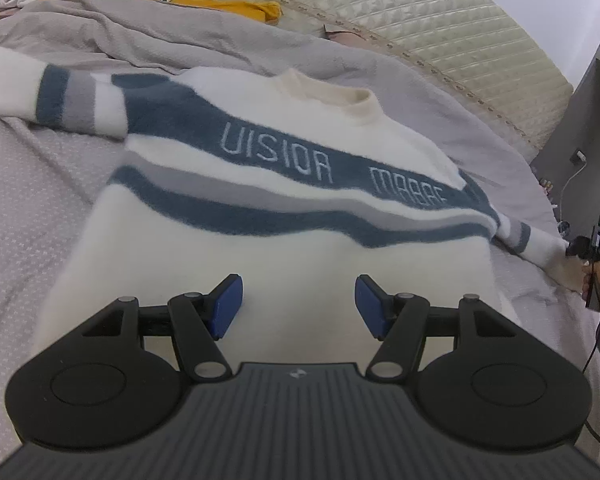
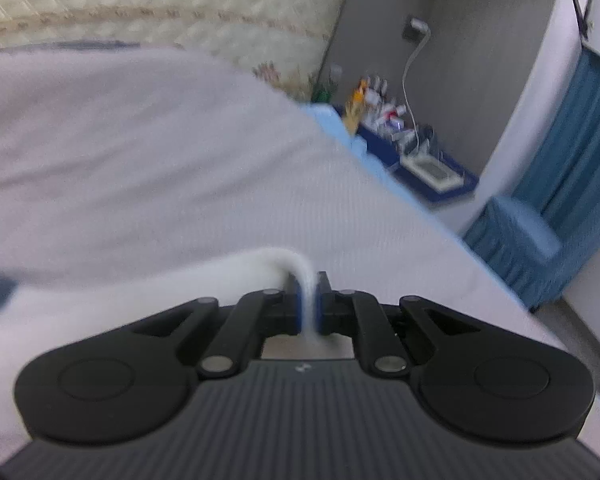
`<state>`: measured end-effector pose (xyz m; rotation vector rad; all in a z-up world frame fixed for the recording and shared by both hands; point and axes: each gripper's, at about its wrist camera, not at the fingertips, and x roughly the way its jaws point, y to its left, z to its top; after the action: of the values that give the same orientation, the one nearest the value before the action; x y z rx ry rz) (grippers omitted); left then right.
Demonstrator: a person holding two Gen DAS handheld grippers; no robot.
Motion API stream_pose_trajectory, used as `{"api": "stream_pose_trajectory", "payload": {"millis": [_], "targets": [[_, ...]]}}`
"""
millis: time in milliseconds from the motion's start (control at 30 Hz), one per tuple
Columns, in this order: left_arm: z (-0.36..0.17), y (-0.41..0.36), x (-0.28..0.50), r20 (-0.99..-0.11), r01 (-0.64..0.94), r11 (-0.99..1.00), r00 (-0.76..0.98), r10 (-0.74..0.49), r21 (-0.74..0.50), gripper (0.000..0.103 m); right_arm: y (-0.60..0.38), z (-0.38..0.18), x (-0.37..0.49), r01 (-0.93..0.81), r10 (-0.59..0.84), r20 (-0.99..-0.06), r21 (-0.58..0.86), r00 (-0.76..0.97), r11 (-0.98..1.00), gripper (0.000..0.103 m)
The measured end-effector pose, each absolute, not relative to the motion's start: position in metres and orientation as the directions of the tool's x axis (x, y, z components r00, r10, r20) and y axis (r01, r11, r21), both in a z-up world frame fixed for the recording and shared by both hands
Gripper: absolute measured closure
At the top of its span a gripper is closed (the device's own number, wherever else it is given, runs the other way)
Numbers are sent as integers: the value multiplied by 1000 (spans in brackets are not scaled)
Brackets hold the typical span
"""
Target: Fold large clothes
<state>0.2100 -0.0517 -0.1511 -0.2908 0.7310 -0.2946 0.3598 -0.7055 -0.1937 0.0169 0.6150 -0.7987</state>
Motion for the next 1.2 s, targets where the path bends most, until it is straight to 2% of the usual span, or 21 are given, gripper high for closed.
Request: {"api": "stream_pose_trajectory", "payload": {"millis": [67,133,200,267,433,567,700,767,933,1033,1133,1200], "targets": [[-151,-50,208,-607,152,923,714,-349,-352,35,-704,-192,357,686,-660,-520,-179,543,705,89],[-150,-50,208,-606,149,924,716,-346,-352,35,-698,-186,355,695,-657,-519,-155,547,702,77],[-148,-50,207,-607,152,927,718,-342,-342,35,-688,-177,349,688,-643,-506,-128,575,715,41],[-145,-50,206,-611,154,932,718,-333,-327,35,-676,-166,340,678,-626,-483,-86,613,730,28],[-135,-44,197,-588,169,926,730,-348,-338,35,-621,-139,300,611,-518,-491,37,700,791,29],[-120,-34,184,-559,159,911,745,-363,-380,35,-559,-129,244,510,-362,-495,202,790,836,29],[-105,-26,164,-535,184,916,763,-361,-356,35,-489,-126,200,423,-226,-524,294,822,857,29],[-100,-21,156,-532,178,915,767,-360,-362,35,-456,-122,176,388,-181,-505,342,844,856,29],[-98,-1,142,-558,131,909,751,-352,-396,35,-397,-117,135,336,-103,-488,419,867,844,29],[-99,16,137,-581,74,906,745,-328,-417,35,-382,-129,127,340,-47,-525,479,850,809,29],[-107,43,126,-614,-27,867,717,-330,-497,35,-379,-144,123,341,25,-548,555,836,759,28],[-114,56,119,-627,-60,846,699,-343,-530,35,-374,-159,123,361,34,-585,544,811,757,28]]}}
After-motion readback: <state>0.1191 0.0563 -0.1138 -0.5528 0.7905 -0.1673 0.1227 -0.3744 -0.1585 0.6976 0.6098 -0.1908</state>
